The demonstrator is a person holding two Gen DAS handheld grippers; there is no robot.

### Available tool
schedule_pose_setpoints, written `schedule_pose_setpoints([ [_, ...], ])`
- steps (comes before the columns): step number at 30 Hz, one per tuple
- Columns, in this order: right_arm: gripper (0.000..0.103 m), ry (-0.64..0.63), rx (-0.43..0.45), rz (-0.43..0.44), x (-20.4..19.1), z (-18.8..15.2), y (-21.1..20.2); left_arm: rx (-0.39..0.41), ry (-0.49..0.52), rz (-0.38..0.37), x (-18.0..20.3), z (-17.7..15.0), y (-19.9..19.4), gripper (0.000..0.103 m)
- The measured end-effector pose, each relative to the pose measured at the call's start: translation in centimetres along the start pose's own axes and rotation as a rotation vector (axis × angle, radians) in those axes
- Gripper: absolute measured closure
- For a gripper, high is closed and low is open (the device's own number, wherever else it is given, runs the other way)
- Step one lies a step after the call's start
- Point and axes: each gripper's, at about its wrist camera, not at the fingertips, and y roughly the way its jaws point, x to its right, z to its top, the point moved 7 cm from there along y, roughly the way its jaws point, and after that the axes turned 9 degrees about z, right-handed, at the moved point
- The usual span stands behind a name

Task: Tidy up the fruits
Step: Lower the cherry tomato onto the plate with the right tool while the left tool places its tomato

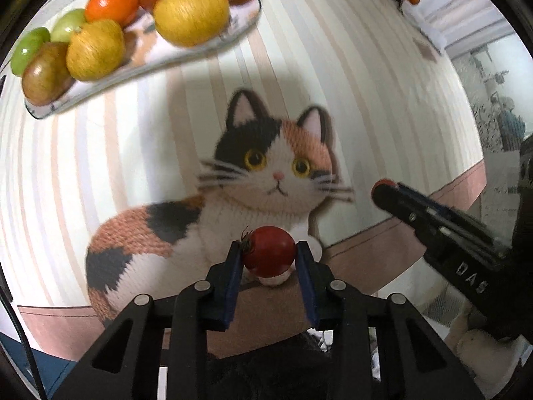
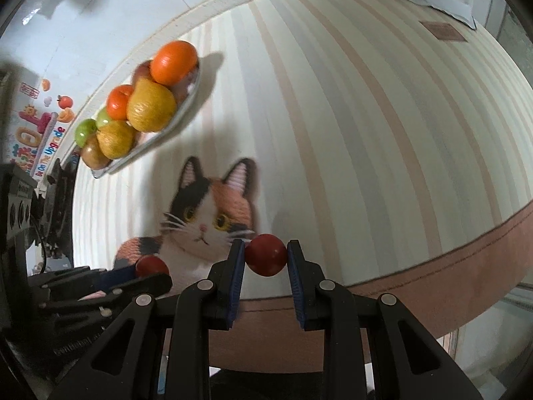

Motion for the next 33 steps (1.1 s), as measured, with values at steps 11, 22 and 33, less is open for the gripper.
schedule_pose_setpoints([
  [11, 0.075, -0.064, 0.029, 0.147, -7.5, 4.8, 1.6, 0.111, -0.148, -0.037, -7.0, 5.9, -5.7, 0.074],
  [22, 0.075, 0.062, 0.041, 0.376, -14.2, 9.8, 8.4, 0.157, -0.184, 0.009, -12.5, 15.3, -8.3, 0.074],
  [33, 0.058, 0.106, 0.01, 0.338, -13.9, 10.5, 10.8, 0.012, -0.128, 0.058, -13.1, 18.7, -3.3, 0.071],
])
